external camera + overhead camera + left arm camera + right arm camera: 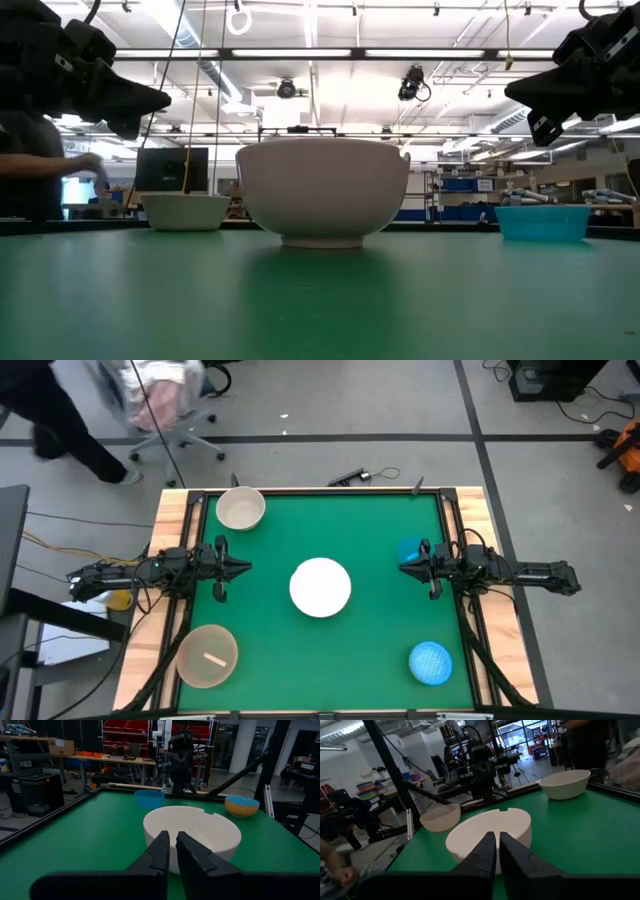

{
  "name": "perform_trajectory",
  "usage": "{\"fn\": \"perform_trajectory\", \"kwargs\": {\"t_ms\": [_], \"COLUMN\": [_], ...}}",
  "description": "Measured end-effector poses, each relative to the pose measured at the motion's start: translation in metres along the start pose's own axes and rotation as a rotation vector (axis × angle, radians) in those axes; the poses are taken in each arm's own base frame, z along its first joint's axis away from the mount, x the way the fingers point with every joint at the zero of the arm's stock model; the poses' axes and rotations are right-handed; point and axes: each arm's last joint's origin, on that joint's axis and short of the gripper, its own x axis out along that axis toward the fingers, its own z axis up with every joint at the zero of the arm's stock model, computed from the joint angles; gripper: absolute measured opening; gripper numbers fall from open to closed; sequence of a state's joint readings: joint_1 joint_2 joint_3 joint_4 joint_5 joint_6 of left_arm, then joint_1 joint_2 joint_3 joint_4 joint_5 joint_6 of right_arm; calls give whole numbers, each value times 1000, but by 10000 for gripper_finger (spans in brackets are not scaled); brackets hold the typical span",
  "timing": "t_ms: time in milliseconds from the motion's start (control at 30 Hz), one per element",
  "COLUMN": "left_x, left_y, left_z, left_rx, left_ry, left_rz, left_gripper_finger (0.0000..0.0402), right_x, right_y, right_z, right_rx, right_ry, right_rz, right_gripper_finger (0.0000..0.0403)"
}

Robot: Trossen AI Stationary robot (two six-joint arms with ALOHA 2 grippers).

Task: Nest bowls inside each other

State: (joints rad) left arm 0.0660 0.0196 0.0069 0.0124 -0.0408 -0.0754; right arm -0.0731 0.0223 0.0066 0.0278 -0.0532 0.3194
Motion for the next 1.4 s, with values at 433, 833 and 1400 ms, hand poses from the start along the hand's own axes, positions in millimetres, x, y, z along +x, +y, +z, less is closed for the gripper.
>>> {"fn": "perform_trajectory", "kwargs": {"t_ms": [433,833,1400], "left_x": [0,0,-1], "left_y": [0,0,2], "left_z": [0,0,9], "left_rx": [0,0,60], "left_ry": [0,0,-96], "left_rz": [0,0,78], "left_gripper_finger": [39,39,39], "right_x": [0,-1,-4], "right_y": [0,-1,3], "right_z": [0,9,25], "right_rx": [0,-86,28], "right_ry": [0,-112,-307], "right_rz": [0,-86,-85], "right_gripper_finger": [30,30,30]}}
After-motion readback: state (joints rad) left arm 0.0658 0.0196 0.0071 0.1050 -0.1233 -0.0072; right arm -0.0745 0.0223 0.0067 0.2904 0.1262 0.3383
